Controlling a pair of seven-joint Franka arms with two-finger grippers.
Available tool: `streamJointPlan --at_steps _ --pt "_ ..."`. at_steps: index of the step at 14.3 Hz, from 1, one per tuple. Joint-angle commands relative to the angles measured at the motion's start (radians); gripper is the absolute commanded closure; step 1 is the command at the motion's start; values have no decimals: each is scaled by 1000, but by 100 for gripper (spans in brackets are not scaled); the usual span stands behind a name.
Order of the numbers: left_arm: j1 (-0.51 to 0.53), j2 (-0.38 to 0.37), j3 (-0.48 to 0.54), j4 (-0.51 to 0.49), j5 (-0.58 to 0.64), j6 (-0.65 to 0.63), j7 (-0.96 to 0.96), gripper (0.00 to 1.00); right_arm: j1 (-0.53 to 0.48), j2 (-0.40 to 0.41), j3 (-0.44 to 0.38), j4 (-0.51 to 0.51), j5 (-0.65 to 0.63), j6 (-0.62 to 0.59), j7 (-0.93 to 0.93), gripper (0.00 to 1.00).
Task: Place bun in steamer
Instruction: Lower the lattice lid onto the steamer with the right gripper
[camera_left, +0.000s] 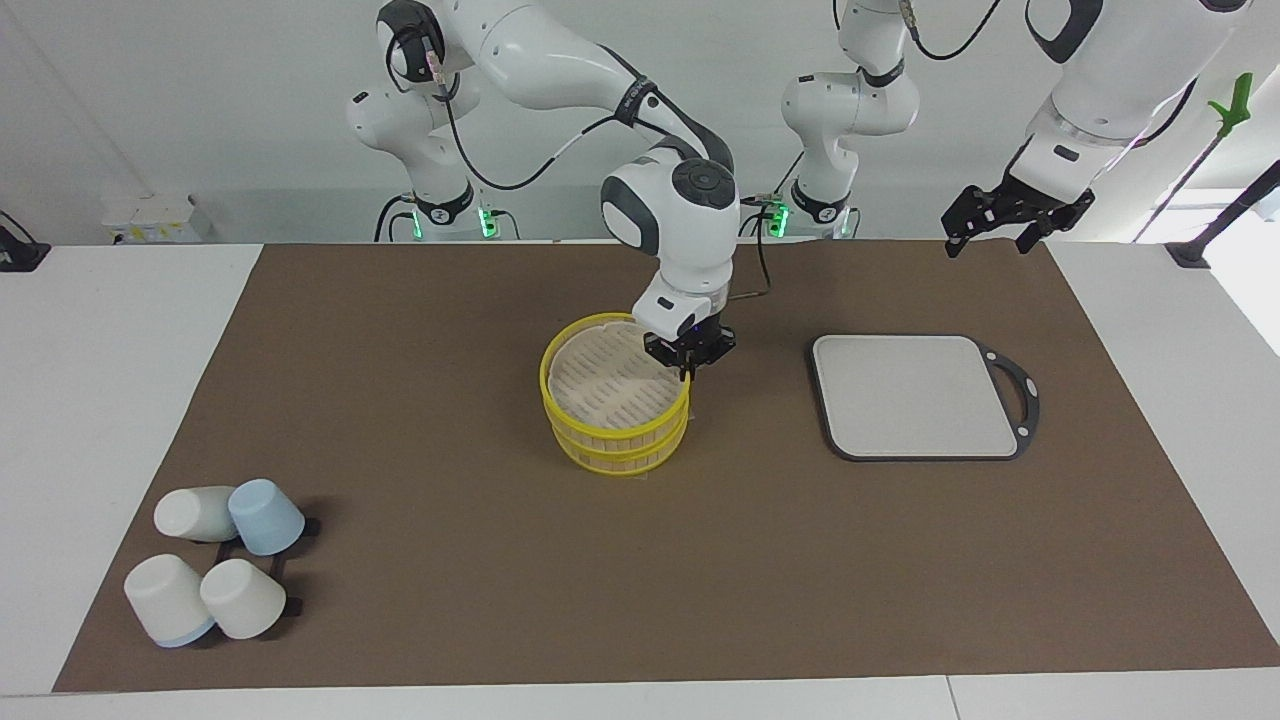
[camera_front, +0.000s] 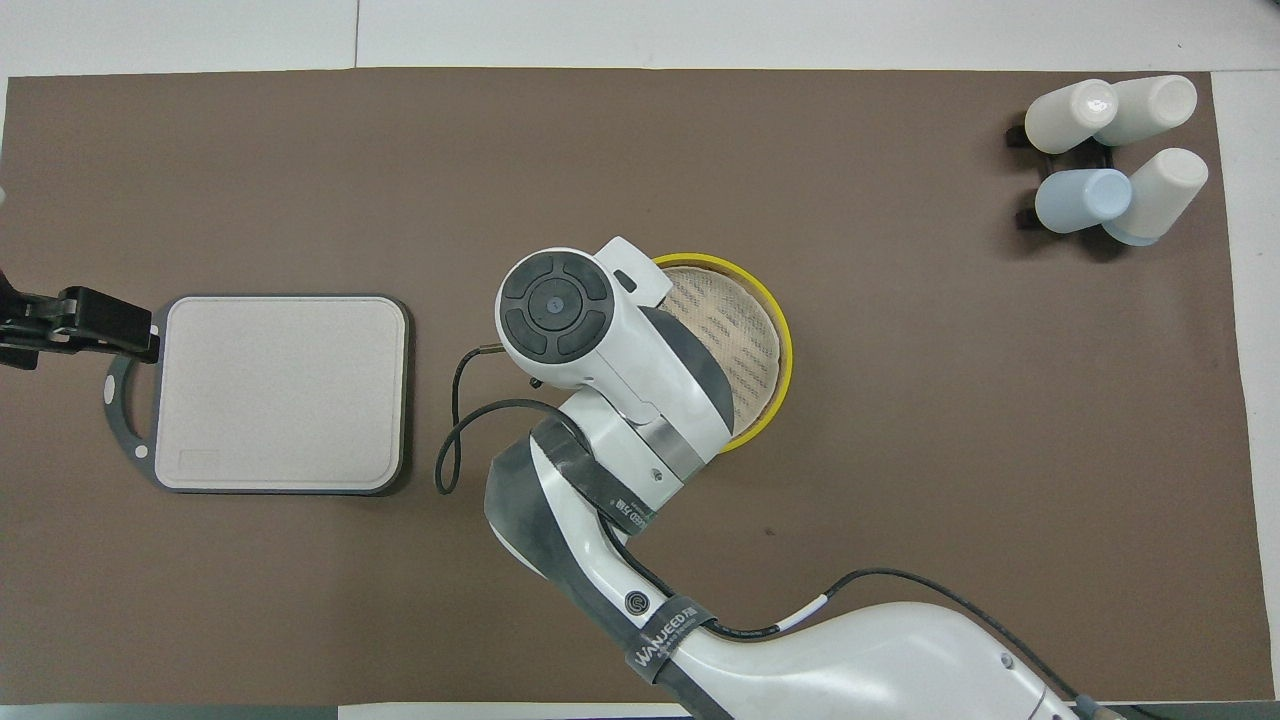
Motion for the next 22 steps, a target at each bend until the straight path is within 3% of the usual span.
streamJointPlan --at_steps 1,5,17,18,19,22 --pt "8 15 -6 28 -14 20 16 0 2 -38 1 -49 3 23 9 100" --pt "15 4 -9 10 -30 108 48 0 5 -40 1 -54 5 36 11 100" --pt "20 1 -8 4 -17 105 73 0 17 -71 1 -137 5 99 9 97" --pt "21 1 -8 4 -17 106 72 0 16 -69 1 -131 3 92 9 43" --pt "23 1 -6 4 -17 107 72 0 14 -68 1 -124 3 88 8 0" --pt "24 1 -5 2 -17 108 72 0 0 -64 -5 -68 3 31 2 0"
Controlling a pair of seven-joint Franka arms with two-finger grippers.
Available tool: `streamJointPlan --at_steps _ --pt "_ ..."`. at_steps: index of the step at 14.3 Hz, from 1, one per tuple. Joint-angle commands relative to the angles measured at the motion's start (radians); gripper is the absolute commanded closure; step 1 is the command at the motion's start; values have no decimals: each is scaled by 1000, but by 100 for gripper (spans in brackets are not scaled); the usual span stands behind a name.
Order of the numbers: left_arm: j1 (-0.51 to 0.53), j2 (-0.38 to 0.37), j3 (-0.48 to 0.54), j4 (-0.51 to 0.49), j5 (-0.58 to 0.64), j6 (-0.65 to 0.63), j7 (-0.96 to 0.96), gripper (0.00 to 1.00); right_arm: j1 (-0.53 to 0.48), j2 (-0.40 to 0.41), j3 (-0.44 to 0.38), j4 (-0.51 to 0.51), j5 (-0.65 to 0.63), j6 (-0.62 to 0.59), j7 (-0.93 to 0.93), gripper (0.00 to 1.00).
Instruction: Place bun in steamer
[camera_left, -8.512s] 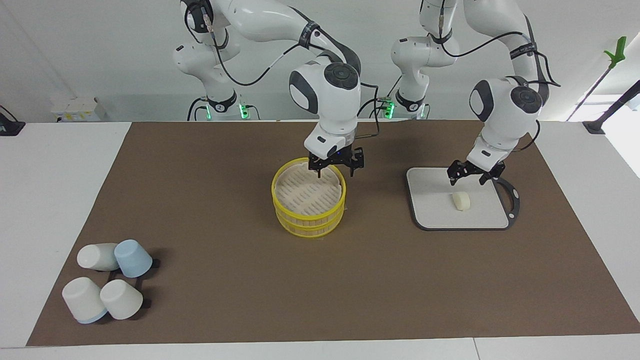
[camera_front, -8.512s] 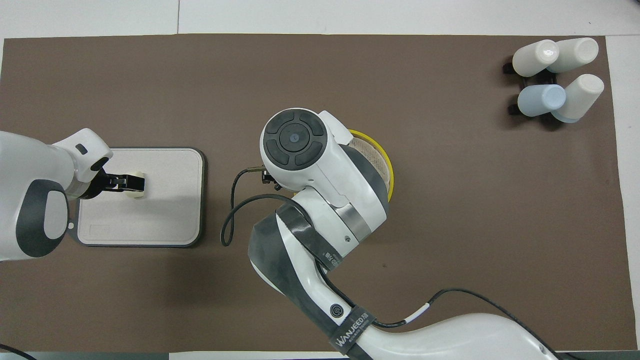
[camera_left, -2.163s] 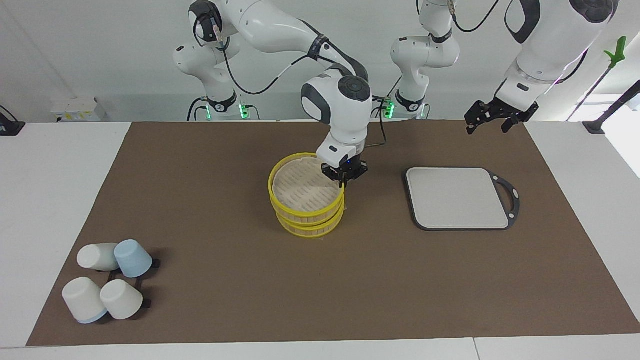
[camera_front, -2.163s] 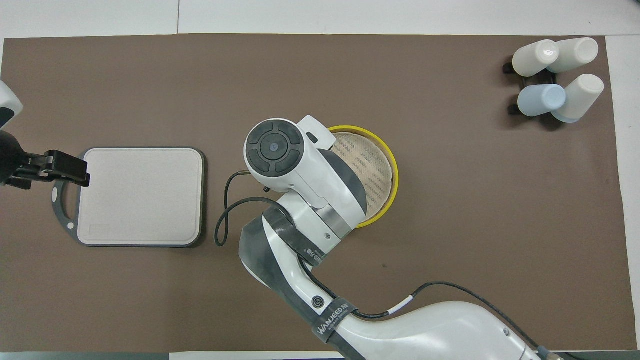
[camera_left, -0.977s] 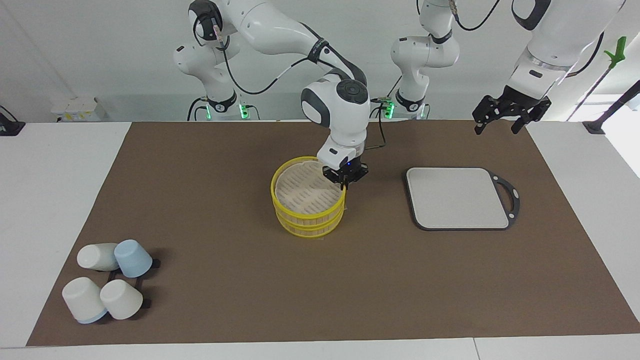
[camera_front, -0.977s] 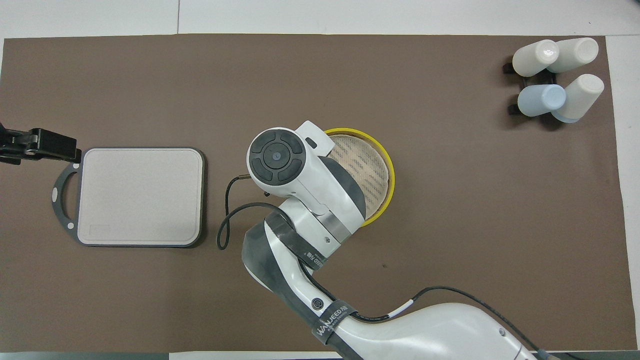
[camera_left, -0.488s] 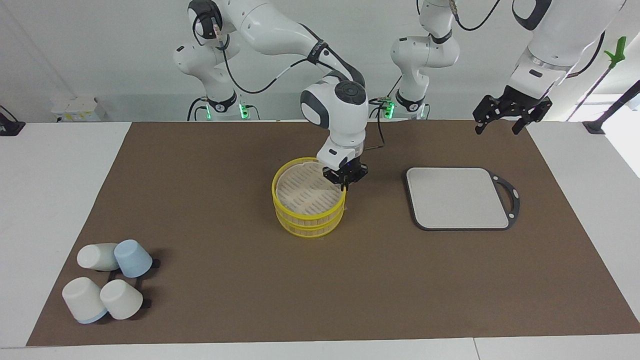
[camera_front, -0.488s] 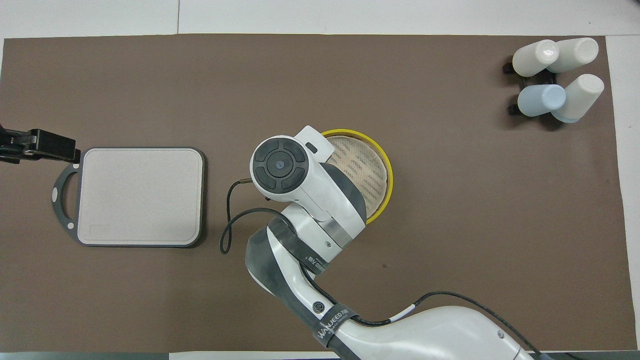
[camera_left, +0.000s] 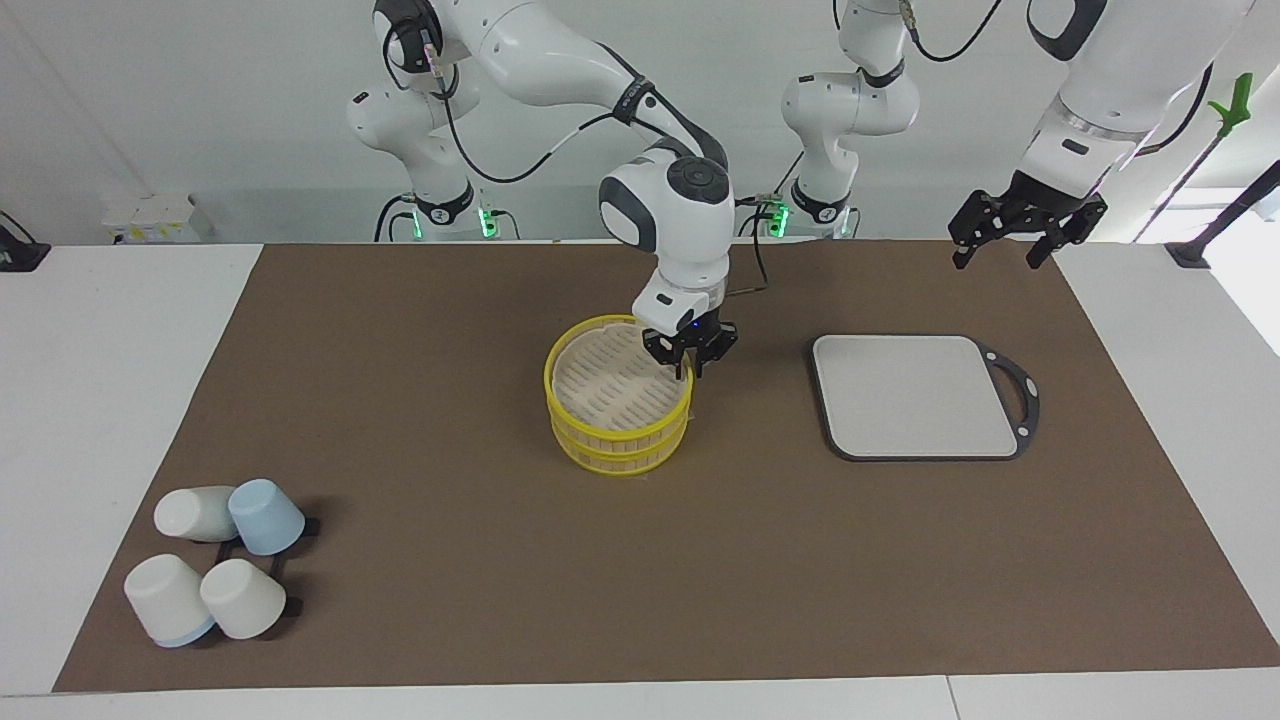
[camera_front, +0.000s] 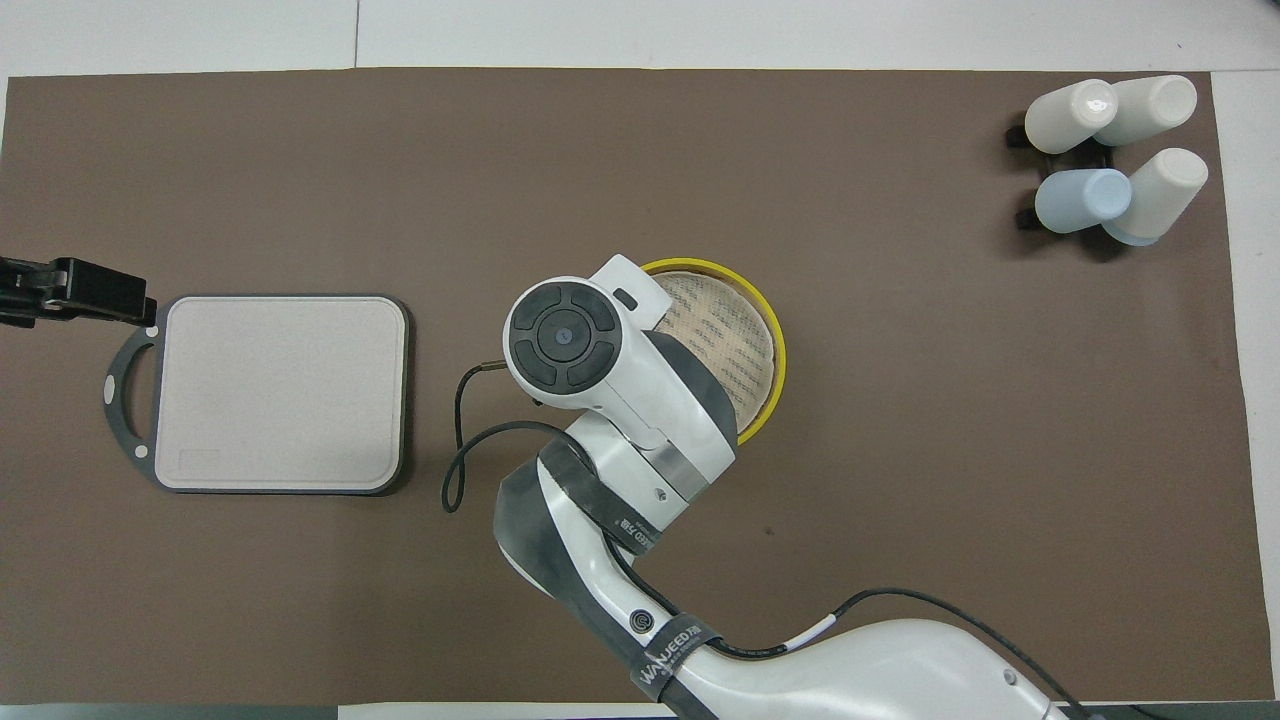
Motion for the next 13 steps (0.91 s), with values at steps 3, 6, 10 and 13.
streamJointPlan --at_steps 3,6,10,13 --pt "20 -3 -8 -3 -4 13 14 0 -76 -28 -11 101 -13 -135 -24 0" --pt "19 -3 -9 -5 -4 17 14 0 -210 -97 -9 88 -4 -170 -200 0" --pt "19 -3 -9 -5 -4 17 13 0 -386 -156 -9 86 1 -279 -489 0" --pt "19 -3 -8 -5 -4 16 13 0 -526 -212 -9 75 1 -368 -613 0"
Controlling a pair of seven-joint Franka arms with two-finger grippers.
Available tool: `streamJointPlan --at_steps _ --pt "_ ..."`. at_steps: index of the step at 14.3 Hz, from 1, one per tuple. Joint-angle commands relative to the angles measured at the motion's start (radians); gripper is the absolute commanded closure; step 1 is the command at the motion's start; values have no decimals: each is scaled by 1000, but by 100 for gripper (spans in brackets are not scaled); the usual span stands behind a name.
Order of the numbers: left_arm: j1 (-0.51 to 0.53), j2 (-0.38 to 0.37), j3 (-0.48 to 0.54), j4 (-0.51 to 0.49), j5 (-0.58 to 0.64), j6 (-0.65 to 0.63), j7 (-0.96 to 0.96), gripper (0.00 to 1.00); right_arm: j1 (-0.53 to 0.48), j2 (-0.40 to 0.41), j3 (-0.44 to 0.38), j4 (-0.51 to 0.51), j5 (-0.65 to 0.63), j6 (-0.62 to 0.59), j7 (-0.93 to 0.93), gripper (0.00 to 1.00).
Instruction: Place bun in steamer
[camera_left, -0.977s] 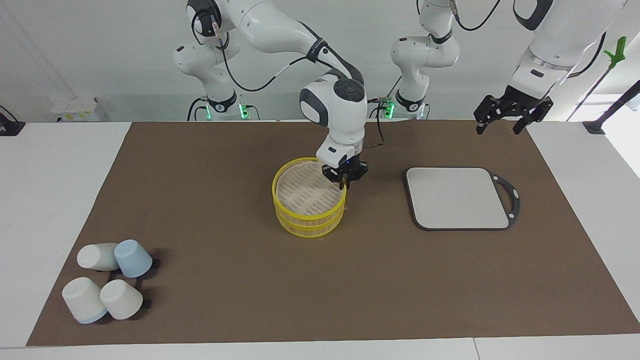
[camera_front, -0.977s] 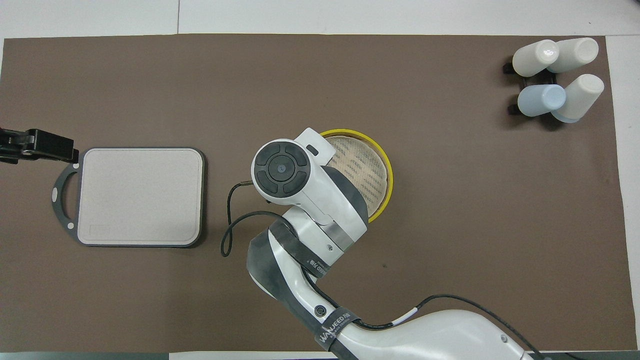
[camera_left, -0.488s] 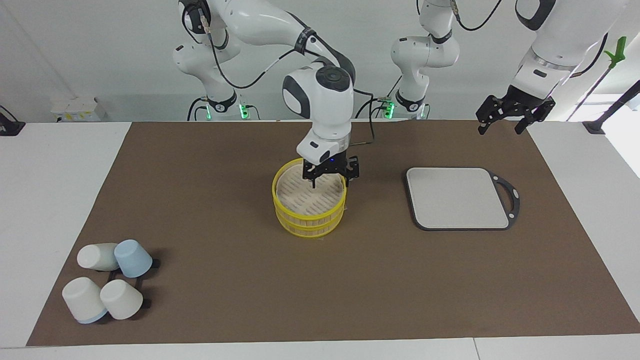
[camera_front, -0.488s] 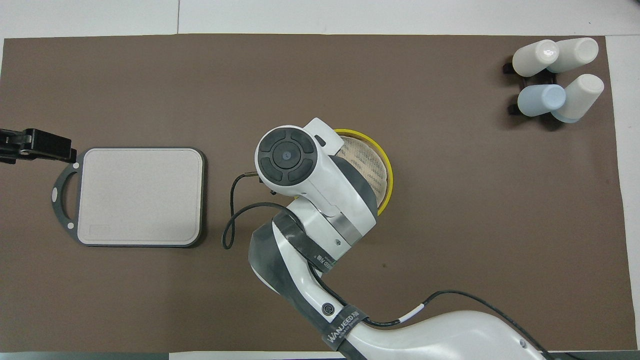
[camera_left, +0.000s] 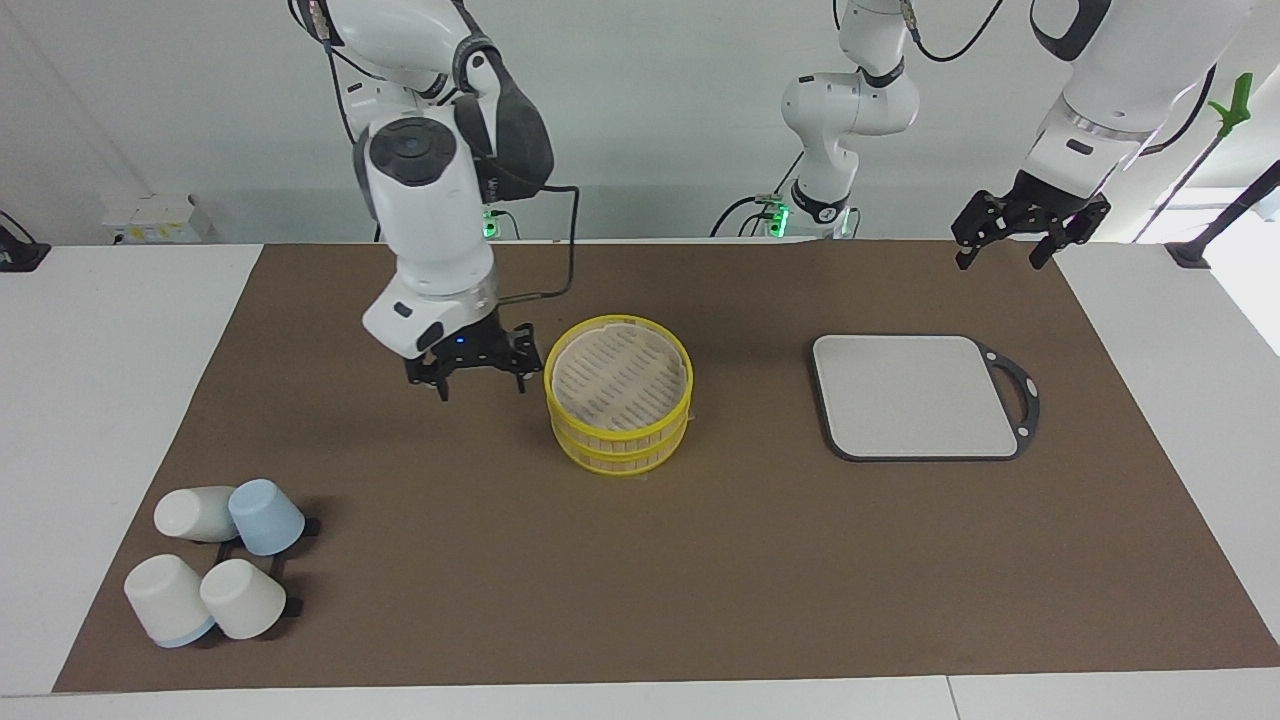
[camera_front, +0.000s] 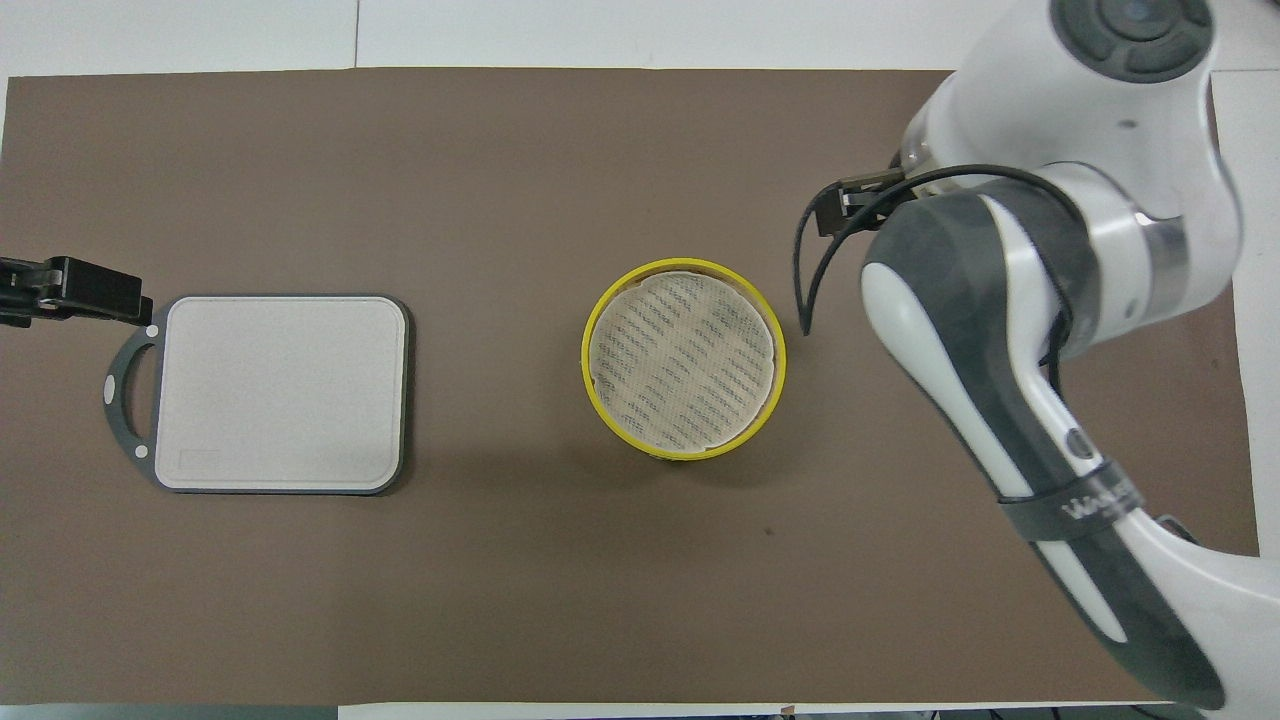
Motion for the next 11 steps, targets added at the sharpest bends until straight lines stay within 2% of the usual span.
streamJointPlan --at_steps 1,3,8,11 --pt "11 -3 -5 -5 -4 14 13 0 -97 -83 16 -52 6 -77 -73 0" --pt "11 -3 -5 -3 -4 9 14 0 -151 -138 16 -98 6 -91 -84 0" --pt "11 -3 -5 -3 -3 -25 17 0 -206 -322 16 -328 9 -44 -105 0" --pt "13 -3 -5 -3 -3 -28 17 0 -224 -347 16 -339 12 -45 -128 0"
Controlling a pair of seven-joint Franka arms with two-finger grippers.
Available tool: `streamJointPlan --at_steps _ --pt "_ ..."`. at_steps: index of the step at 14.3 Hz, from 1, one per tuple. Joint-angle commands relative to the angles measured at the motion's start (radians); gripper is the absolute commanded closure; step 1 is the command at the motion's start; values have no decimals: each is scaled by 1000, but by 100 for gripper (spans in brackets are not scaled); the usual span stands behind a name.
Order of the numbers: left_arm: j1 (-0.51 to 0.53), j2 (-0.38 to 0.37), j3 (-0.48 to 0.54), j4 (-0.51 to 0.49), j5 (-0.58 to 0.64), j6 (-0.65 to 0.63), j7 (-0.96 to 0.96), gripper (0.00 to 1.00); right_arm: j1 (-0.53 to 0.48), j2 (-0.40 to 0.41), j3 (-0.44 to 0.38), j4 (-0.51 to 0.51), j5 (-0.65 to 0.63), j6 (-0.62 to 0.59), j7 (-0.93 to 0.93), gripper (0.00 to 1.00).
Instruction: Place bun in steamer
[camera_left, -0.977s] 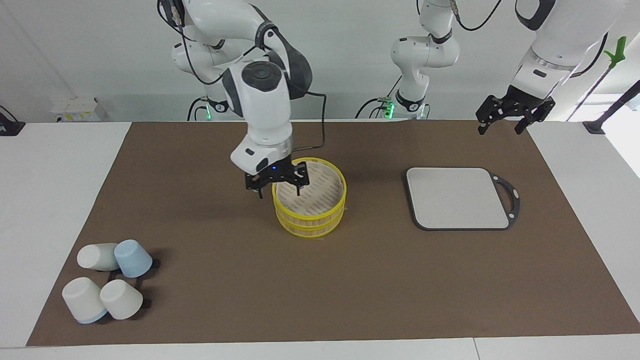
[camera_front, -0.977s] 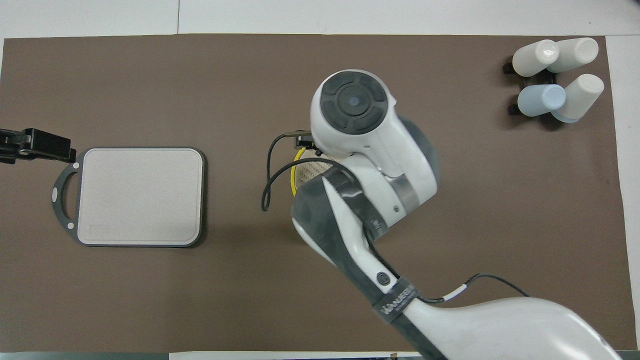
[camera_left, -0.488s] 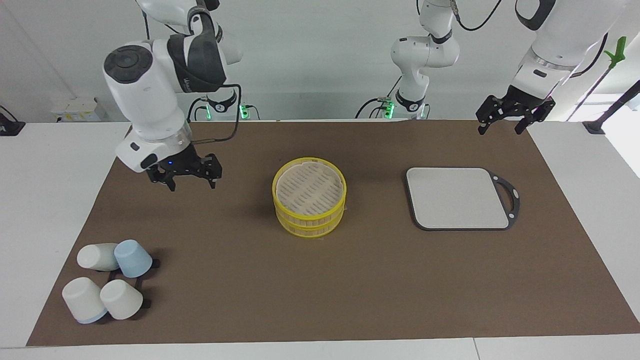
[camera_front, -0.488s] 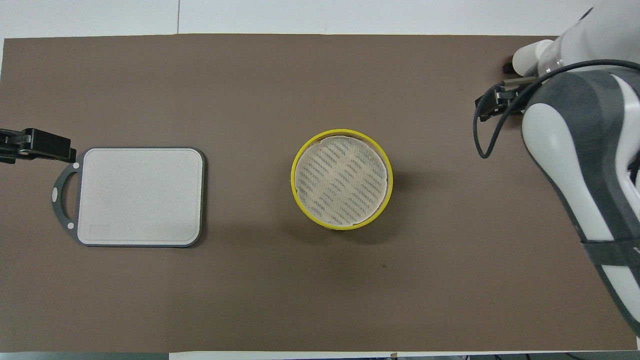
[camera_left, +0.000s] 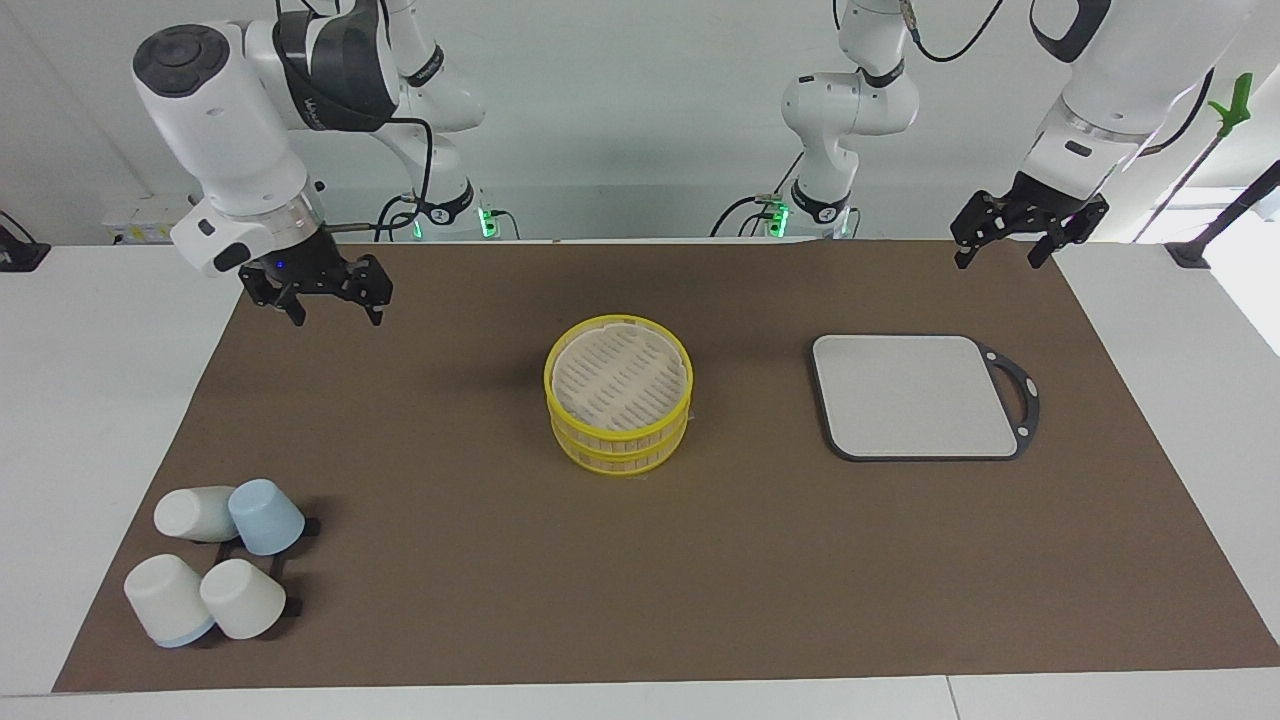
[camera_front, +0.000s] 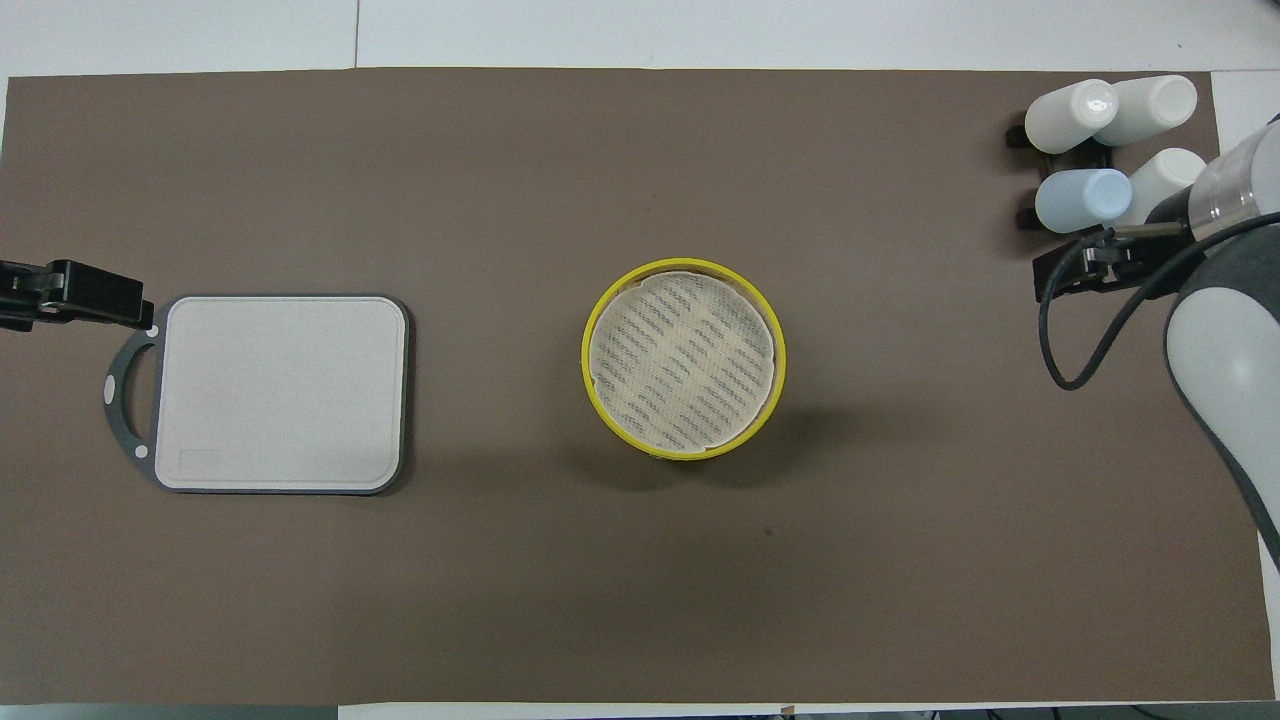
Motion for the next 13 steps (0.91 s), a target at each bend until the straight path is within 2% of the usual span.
streamJointPlan --at_steps 1,4,13 --pt "12 -3 -5 -1 -3 -18 17 0 -42 -37 15 -29 22 25 -77 0" --pt "12 -5 -5 -1 -3 -17 14 0 -63 9 12 80 53 -78 -91 0" --pt "12 -5 -5 -1 -3 -14 14 0 -91 10 12 76 47 -69 -94 0"
